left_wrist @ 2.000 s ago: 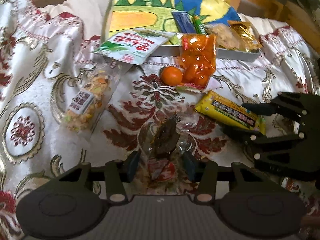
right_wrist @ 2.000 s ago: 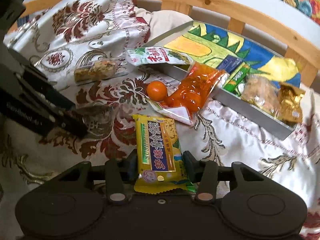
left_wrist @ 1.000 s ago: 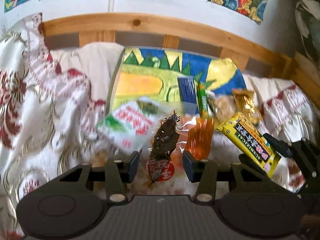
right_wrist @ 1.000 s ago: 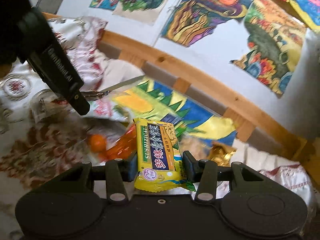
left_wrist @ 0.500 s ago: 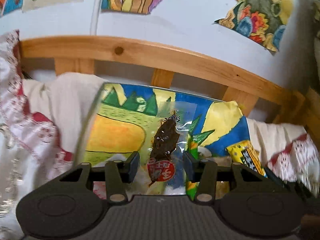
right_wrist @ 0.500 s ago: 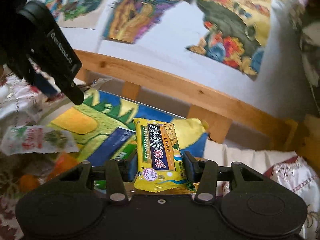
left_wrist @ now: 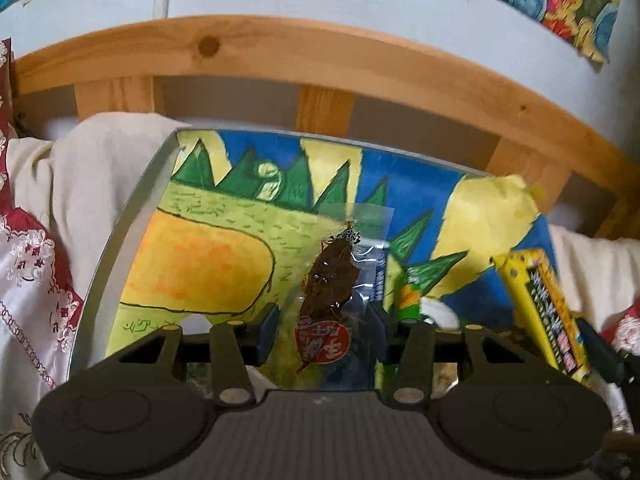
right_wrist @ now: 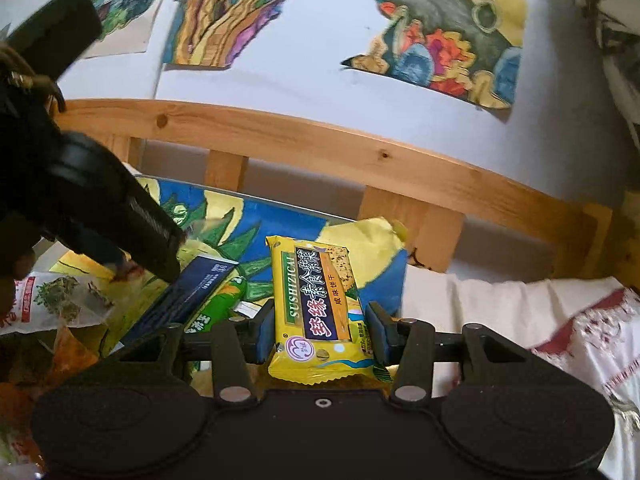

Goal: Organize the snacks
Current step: 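Carry the yellow packet and brown snack bag into the metal tray with both tools, then open both tools and lift them away from the tray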

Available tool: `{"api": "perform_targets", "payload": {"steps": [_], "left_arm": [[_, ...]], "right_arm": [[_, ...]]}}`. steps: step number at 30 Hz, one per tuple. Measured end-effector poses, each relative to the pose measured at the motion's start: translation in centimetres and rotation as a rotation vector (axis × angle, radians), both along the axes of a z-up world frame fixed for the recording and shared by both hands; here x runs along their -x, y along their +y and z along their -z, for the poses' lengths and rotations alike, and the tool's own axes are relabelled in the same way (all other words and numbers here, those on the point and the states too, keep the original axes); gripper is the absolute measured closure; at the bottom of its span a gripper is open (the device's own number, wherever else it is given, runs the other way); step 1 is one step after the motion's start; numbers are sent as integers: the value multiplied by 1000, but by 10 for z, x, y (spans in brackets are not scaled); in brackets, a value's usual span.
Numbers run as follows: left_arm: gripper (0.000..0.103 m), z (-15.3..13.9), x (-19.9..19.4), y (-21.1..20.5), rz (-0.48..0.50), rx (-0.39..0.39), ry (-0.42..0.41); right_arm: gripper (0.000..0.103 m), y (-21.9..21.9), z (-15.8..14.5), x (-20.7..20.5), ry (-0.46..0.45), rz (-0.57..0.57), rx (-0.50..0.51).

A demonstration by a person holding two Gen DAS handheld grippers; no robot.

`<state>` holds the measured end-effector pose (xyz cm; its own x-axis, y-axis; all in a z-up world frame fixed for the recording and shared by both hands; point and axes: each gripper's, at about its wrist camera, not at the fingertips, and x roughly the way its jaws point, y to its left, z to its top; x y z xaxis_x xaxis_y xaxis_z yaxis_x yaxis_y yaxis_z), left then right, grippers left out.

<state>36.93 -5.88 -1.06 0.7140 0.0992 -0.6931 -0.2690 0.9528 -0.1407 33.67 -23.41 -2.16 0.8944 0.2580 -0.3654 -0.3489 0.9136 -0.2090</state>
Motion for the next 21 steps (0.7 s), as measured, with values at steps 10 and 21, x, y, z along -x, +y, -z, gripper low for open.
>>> {"api": "perform_targets", "payload": {"steps": [10, 21], "left_arm": [[51, 13, -6, 4, 5, -16, 55], [33, 8, 2, 9, -6, 17, 24]], "right_arm": [[54, 13, 14, -8, 27, -38, 15], [42, 12, 11, -5, 7, -27, 4]]}}
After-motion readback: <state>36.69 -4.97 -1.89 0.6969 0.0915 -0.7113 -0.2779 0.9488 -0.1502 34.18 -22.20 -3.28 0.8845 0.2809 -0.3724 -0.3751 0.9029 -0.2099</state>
